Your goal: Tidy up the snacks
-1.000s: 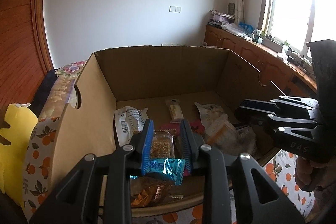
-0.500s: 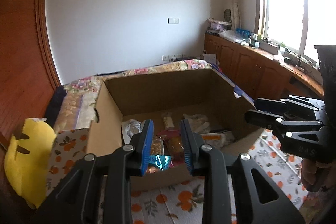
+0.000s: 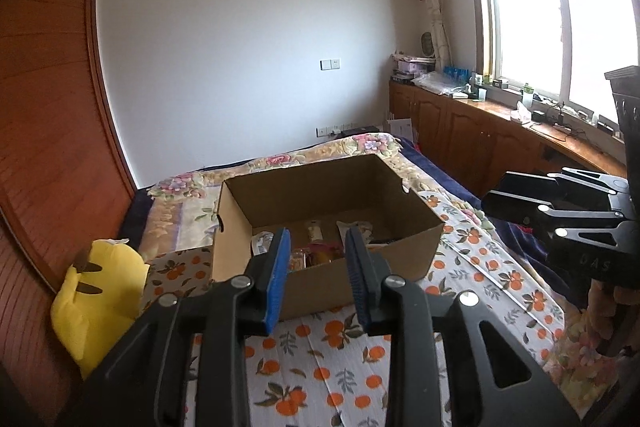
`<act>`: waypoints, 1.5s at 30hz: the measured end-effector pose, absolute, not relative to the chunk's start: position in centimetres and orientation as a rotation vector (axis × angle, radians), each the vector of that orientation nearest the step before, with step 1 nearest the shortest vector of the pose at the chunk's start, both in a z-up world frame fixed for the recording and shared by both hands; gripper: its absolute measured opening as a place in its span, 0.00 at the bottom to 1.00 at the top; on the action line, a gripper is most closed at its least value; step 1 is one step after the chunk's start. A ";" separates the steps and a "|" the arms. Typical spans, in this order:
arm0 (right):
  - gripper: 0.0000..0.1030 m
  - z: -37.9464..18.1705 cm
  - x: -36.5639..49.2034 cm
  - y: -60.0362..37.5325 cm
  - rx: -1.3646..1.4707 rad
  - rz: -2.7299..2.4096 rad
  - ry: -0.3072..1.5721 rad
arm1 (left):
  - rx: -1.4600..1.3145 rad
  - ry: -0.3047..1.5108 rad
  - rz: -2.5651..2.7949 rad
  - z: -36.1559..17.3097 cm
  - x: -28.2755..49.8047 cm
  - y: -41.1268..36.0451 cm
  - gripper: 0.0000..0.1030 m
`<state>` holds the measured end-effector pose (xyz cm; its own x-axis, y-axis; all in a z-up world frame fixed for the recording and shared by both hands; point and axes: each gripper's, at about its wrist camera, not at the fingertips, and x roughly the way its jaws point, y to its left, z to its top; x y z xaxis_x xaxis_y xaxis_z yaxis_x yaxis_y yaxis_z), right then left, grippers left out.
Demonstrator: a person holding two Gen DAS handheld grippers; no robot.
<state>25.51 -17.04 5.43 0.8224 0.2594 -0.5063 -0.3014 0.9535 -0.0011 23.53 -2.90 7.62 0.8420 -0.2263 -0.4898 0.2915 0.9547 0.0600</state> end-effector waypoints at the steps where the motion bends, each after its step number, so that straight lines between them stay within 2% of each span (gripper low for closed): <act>1: 0.41 5.5 25.0 -17.0 -0.081 0.297 0.522 | 0.136 0.499 -0.272 7.8 23.0 -2.9 0.31; 4: 0.50 5.6 23.9 -17.0 -0.073 0.285 0.514 | 0.145 0.490 -0.253 8.0 22.0 -2.9 0.39; 6: 0.64 5.6 23.3 -17.0 -0.069 0.269 0.506 | 0.141 0.483 -0.243 8.1 21.2 -3.0 0.44; 7: 0.69 5.6 23.0 -17.1 -0.063 0.263 0.502 | 0.137 0.480 -0.237 8.2 20.9 -2.9 0.48; 9: 0.83 5.6 22.3 -17.3 -0.046 0.252 0.493 | 0.134 0.475 -0.214 8.2 20.2 -2.9 0.48; 11: 0.88 5.7 21.7 -17.6 -0.048 0.238 0.481 | 0.134 0.462 -0.198 8.2 19.3 -2.8 0.54; 12: 0.90 5.8 21.4 -17.7 -0.052 0.228 0.476 | 0.128 0.452 -0.194 8.3 18.9 -2.7 0.64; 13: 0.91 5.8 20.9 -17.7 -0.054 0.223 0.475 | 0.117 0.440 -0.192 8.3 18.5 -2.6 0.68; 16: 1.00 5.8 20.1 -17.9 -0.053 0.218 0.474 | 0.101 0.428 -0.187 8.4 17.3 -2.4 0.73; 23: 1.00 5.5 18.6 -18.2 -0.043 0.204 0.474 | 0.120 0.406 -0.151 8.3 14.9 -2.4 0.76; 24: 1.00 5.4 18.5 -18.2 -0.041 0.204 0.471 | 0.119 0.407 -0.155 8.3 14.6 -2.4 0.79; 26: 1.00 5.4 18.0 -18.2 -0.038 0.196 0.464 | 0.118 0.402 -0.157 8.3 14.0 -2.4 0.98; 27: 1.00 5.5 17.7 -18.3 -0.034 0.194 0.462 | 0.115 0.398 -0.161 8.3 13.7 -2.3 1.00; 45: 1.00 4.9 11.6 -18.8 -0.010 0.143 0.430 | 0.108 0.383 -0.062 6.2 7.3 -1.6 1.00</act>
<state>11.65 -18.78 4.89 0.8989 0.1357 -0.4165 -0.1398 0.9900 0.0209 7.27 -1.63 6.15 0.9259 -0.0399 -0.3757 0.0807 0.9923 0.0936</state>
